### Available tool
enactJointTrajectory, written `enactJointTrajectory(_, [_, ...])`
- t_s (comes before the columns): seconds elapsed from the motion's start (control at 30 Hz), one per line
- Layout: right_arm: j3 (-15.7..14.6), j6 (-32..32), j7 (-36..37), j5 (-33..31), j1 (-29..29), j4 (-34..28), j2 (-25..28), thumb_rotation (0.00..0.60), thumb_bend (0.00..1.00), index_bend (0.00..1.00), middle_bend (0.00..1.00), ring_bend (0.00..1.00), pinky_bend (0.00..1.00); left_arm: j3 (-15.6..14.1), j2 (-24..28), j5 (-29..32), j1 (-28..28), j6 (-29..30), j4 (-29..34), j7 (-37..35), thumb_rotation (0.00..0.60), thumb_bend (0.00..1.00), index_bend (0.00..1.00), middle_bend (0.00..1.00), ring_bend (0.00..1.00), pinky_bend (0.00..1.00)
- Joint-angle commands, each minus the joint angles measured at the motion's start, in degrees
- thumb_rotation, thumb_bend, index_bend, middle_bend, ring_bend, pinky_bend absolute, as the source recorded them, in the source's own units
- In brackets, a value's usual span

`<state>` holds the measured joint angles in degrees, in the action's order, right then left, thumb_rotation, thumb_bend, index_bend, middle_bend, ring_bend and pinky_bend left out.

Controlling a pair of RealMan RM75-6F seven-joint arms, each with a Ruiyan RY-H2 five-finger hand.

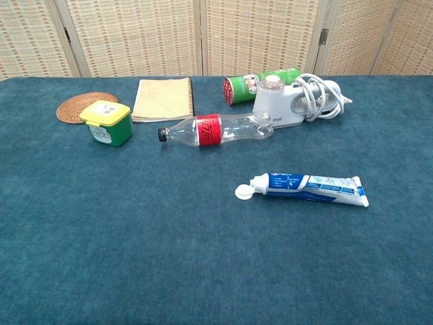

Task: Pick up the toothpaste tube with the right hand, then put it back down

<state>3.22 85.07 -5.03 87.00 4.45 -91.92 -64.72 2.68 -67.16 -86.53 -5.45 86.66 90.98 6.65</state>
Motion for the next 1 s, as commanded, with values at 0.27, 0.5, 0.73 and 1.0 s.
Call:
enactJointTrajectory(0.27, [-0.6,-1.21,1.82,-0.12,0.07,-1.32,0.96,0.6,0.18,0.18,0.28,0.25,0.36,0.11,-1.24,-1.14,-0.33,0.61,-1.05,-0.53,0.6,0.22,0.26,0.23,0.19,0.24])
enactJointTrajectory(0.5, [-1.27,-5.83,5.36,0.18,2.18,-3.59,2.21,0.6,0.24,0.13,0.28,0.25,0.36,0.19,-1.3,-1.36,-0.45,0.72,-0.93,-0.66,0.6,0.22,0.26,0.23,0.19,0.24])
enactJointTrajectory(0.73, [-0.34,-12.47,3.82,0.99,7.42,-5.54,1.48,0.6,0.26,0.13,0.28,0.25,0.36,0.22,-1.28,-1.51,-0.53,0.79,-0.85,-0.94,0.6,0.22,0.26,0.23,0.19,0.24])
enactJointTrajectory(1.0, [1.73,-23.03,2.1,-1.89,15.19,-5.59,-2.23,0.6,0.14,0.13,0.32,0.25,0.36,-0.12,-0.92,-1.71,-0.15,1.17,-0.79,-1.33,0.6,0.22,0.26,0.22,0.19,0.24])
